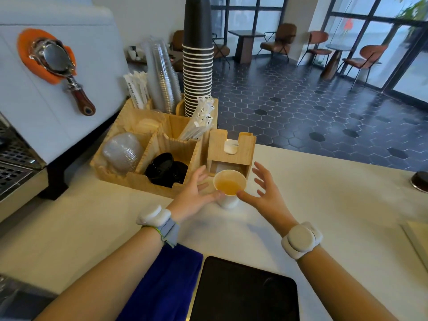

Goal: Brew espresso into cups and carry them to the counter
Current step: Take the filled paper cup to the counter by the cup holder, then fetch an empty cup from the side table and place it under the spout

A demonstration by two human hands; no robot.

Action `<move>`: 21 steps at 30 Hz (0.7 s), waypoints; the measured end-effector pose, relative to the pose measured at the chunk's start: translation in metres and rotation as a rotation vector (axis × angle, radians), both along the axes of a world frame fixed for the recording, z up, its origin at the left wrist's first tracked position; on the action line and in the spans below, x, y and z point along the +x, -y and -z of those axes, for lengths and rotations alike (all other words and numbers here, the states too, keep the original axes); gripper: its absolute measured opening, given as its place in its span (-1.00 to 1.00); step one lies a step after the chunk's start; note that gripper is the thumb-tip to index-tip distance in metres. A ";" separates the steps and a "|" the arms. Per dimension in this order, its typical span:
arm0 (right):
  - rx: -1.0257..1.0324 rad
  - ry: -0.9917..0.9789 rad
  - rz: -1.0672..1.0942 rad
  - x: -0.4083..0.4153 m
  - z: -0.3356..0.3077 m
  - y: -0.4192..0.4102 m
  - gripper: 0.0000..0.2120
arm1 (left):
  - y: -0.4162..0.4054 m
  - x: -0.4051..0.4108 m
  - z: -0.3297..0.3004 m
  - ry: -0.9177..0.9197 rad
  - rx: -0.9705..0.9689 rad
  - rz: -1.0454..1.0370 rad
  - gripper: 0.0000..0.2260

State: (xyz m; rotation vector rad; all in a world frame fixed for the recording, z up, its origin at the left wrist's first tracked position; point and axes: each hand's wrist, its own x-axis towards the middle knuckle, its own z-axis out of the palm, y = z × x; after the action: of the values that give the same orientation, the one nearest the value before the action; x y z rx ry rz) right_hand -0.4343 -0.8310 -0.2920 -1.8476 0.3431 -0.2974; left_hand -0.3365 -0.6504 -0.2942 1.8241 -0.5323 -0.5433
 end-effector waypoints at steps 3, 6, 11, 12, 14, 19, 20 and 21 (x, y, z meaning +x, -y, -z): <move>0.007 0.067 -0.053 -0.003 -0.022 -0.014 -0.17 | -0.019 -0.006 -0.015 0.010 -0.097 -0.043 -0.18; 0.007 0.124 -0.099 -0.002 -0.037 -0.031 -0.18 | -0.043 -0.011 -0.030 0.016 -0.160 -0.063 -0.22; 0.024 0.176 -0.243 0.009 -0.061 -0.081 -0.18 | -0.109 -0.020 -0.054 0.058 -0.264 -0.169 -0.21; 0.021 0.177 -0.291 0.014 -0.065 -0.097 -0.18 | -0.128 -0.023 -0.059 0.066 -0.275 -0.216 -0.19; 0.020 0.180 -0.382 0.025 -0.071 -0.127 -0.18 | -0.163 -0.029 -0.069 0.080 -0.289 -0.289 -0.19; 0.043 0.205 -0.573 0.043 -0.085 -0.221 -0.21 | -0.254 -0.043 -0.080 0.099 -0.394 -0.465 -0.25; 0.044 0.217 -0.588 0.047 -0.085 -0.240 -0.21 | -0.273 -0.047 -0.083 0.109 -0.399 -0.484 -0.23; 0.061 0.219 -0.605 0.047 -0.085 -0.246 -0.20 | -0.278 -0.048 -0.085 0.107 -0.394 -0.487 -0.19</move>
State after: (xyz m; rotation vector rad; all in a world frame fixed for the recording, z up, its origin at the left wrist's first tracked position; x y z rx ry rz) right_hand -0.3874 -0.5846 -0.2067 -1.7473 -0.3539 -0.0656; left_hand -0.3848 -0.3728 -0.2093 1.5311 -0.2269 -0.0052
